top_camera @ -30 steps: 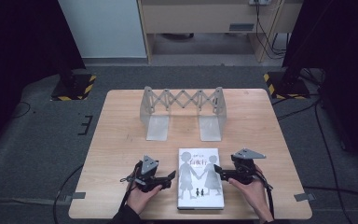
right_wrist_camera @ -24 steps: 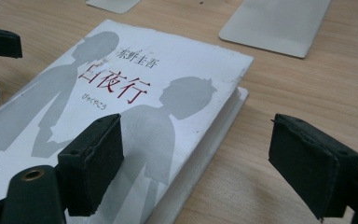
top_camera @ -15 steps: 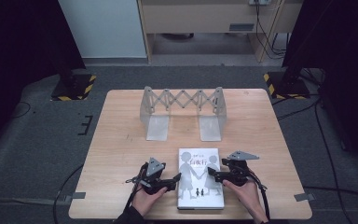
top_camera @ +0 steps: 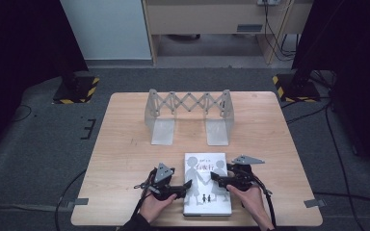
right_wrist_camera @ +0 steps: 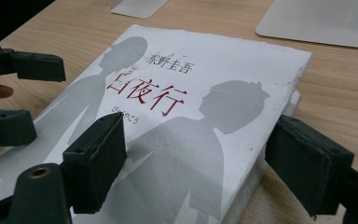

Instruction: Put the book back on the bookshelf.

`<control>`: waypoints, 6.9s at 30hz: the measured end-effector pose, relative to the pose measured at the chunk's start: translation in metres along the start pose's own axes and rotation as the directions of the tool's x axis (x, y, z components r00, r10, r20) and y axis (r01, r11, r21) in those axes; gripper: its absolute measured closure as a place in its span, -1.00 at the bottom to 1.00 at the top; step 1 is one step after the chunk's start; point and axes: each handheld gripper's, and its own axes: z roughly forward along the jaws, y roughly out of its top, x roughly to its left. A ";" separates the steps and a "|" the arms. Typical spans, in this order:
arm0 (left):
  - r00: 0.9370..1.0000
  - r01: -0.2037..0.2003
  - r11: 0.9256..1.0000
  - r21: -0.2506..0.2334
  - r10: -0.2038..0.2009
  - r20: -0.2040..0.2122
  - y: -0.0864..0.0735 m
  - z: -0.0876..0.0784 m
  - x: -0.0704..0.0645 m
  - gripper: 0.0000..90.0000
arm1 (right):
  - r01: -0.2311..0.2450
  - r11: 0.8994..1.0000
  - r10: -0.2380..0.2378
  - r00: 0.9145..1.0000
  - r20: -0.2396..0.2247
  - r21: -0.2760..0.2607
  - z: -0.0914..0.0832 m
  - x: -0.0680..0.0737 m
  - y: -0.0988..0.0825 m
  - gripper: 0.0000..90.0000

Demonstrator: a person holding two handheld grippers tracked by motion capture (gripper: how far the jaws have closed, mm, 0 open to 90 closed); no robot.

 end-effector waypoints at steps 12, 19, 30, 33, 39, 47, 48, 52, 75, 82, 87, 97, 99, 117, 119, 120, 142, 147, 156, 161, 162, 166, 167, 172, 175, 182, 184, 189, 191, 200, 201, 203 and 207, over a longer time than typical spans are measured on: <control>1.000 0.001 1.000 -0.018 -0.001 0.006 0.000 -0.004 0.002 -0.77 | 0.007 0.991 -0.013 0.999 -0.049 -0.131 -0.012 0.008 0.013 -0.49; 1.000 -0.002 1.000 -0.022 0.002 0.004 -0.001 -0.003 0.003 -0.79 | -0.008 0.994 -0.003 0.995 -0.101 -0.110 -0.004 0.015 0.013 -0.49; 1.000 0.002 0.999 -0.035 -0.002 0.003 -0.003 -0.002 0.005 -0.86 | -0.023 0.998 0.014 0.989 -0.147 -0.060 0.010 0.018 0.011 -0.43; 1.000 -0.002 0.999 -0.038 0.002 -0.007 -0.004 -0.002 0.005 -0.90 | -0.020 0.998 0.010 0.990 -0.144 -0.063 0.010 0.017 0.010 -0.39; 1.000 -0.004 0.999 -0.039 0.003 -0.009 -0.004 -0.001 0.005 -0.92 | -0.057 0.997 0.049 0.990 -0.134 -0.060 0.009 0.014 0.010 -0.17; 1.000 -0.008 0.999 -0.043 0.008 0.008 -0.004 -0.003 0.005 -0.85 | -0.097 0.994 0.090 0.987 -0.134 -0.044 0.005 0.011 0.014 0.09; 1.000 -0.006 0.999 -0.043 0.006 0.010 -0.004 -0.003 0.005 -0.83 | -0.096 0.994 0.089 0.987 -0.134 -0.044 0.005 0.011 0.014 0.11; 1.000 0.013 0.999 -0.040 -0.012 0.023 -0.004 -0.004 0.006 -0.79 | -0.133 0.990 0.125 0.981 -0.151 -0.047 0.003 0.011 0.016 0.25; 0.984 0.081 0.995 -0.066 -0.069 0.163 -0.001 -0.003 0.002 -0.88 | -0.148 0.978 0.106 0.961 -0.254 -0.149 -0.023 0.021 0.026 0.71; 0.970 0.100 0.993 -0.057 -0.085 0.226 -0.003 0.000 0.000 -0.99 | -0.137 0.977 0.084 0.953 -0.292 -0.165 -0.028 0.022 0.028 0.76; 0.959 0.110 0.992 -0.070 -0.087 0.269 -0.005 0.003 -0.001 -1.00 | -0.128 0.976 0.070 0.950 -0.306 -0.174 -0.030 0.023 0.029 0.77; 0.935 0.176 0.983 -0.059 -0.149 0.321 -0.008 0.008 0.002 -1.00 | -0.143 0.973 0.078 0.942 -0.326 -0.183 -0.031 0.019 0.027 0.79; 0.924 0.199 0.979 -0.050 -0.171 0.341 -0.010 0.009 0.003 -1.00 | -0.139 0.972 0.070 0.941 -0.331 -0.187 -0.032 0.019 0.027 0.79; 0.923 0.204 0.978 -0.030 -0.182 0.340 -0.011 0.010 0.003 -0.97 | -0.178 0.972 0.112 0.924 -0.366 -0.152 -0.024 0.007 0.022 0.71; 0.922 0.210 0.978 -0.017 -0.192 0.335 -0.011 0.011 0.003 -0.97 | -0.161 0.977 0.103 0.931 -0.349 -0.142 -0.022 0.006 0.022 0.65; 0.922 0.214 0.977 -0.010 -0.199 0.333 -0.011 0.012 0.003 -0.96 | -0.149 0.979 0.094 0.936 -0.339 -0.142 -0.021 0.006 0.022 0.62; 0.922 0.250 0.965 0.076 -0.261 0.287 -0.011 0.017 0.001 -0.89 | 0.055 0.997 -0.060 0.993 -0.103 -0.054 -0.014 0.008 0.013 -0.24; 0.929 0.242 0.967 0.077 -0.254 0.270 -0.011 0.016 -0.001 -0.86 | 0.068 0.998 -0.069 0.995 -0.069 -0.012 -0.014 0.004 0.009 -0.33; 0.934 0.240 0.968 0.075 -0.251 0.254 -0.011 0.016 -0.003 -0.83 | 0.017 1.000 -0.016 0.998 -0.061 0.016 -0.013 -0.002 0.000 -0.36; 0.935 0.239 0.968 0.076 -0.250 0.251 -0.011 0.016 -0.004 -0.84 | 0.001 1.000 0.000 0.998 -0.068 0.021 -0.012 -0.003 -0.001 -0.35; 0.935 0.240 0.968 0.074 -0.251 0.251 -0.010 0.017 -0.004 -0.85 | 0.001 1.000 0.000 0.998 -0.068 0.020 -0.012 -0.003 -0.001 -0.35; 0.943 0.217 0.973 0.079 -0.230 0.240 -0.009 0.019 -0.009 -0.95 | -0.002 1.000 0.003 0.998 -0.068 0.019 -0.012 -0.003 -0.001 -0.35; 0.946 0.209 0.975 0.081 -0.222 0.237 -0.008 0.019 -0.009 -0.97 | -0.003 1.000 0.005 0.998 -0.066 0.018 -0.012 -0.002 -0.001 -0.35; 0.947 0.210 0.974 0.081 -0.223 0.232 -0.008 0.021 -0.010 -0.99 | -0.013 1.000 0.014 0.998 -0.056 0.014 -0.014 0.000 -0.002 -0.35; 0.943 0.223 0.972 0.078 -0.235 0.236 -0.008 0.021 -0.008 -0.97 | -0.002 1.000 0.003 0.998 -0.056 0.018 -0.015 -0.001 0.000 -0.35; 0.942 0.228 0.971 0.075 -0.239 0.235 -0.008 0.021 -0.008 -0.93 | -0.019 1.000 0.020 0.999 -0.047 0.018 -0.010 -0.009 0.000 -0.55; 0.942 0.227 0.971 0.075 -0.238 0.235 -0.008 0.021 -0.008 -0.93 | -0.032 0.999 0.033 0.998 -0.061 0.019 -0.008 -0.010 0.000 -0.55; 0.942 0.229 0.971 0.074 -0.240 0.233 -0.008 0.021 -0.008 -0.93 | -0.065 0.998 0.068 0.991 -0.117 0.023 -0.001 -0.007 -0.002 -0.56; 0.938 0.249 0.966 0.065 -0.257 0.233 -0.009 0.020 -0.007 -0.90 | -0.081 0.996 0.084 0.989 -0.118 0.027 0.001 -0.006 -0.002 -0.56; 0.925 0.287 0.956 0.055 -0.291 0.243 -0.011 0.018 -0.001 -0.73 | -0.095 0.995 0.095 0.992 -0.089 -0.001 -0.004 -0.005 -0.001 -0.34; 0.922 0.296 0.953 0.054 -0.301 0.243 -0.011 0.018 -0.001 -0.72 | -0.094 0.996 0.094 0.992 -0.087 -0.002 -0.004 -0.004 0.000 -0.33; 0.920 0.303 0.952 0.046 -0.305 0.246 -0.010 0.016 0.000 -0.67 | -0.090 0.996 0.089 0.992 -0.084 -0.007 -0.005 -0.003 0.000 -0.32; 0.929 0.287 0.958 0.003 -0.279 0.243 -0.004 0.011 -0.001 -0.58 | -0.098 0.994 0.094 0.992 -0.083 -0.053 -0.011 -0.003 0.003 -0.21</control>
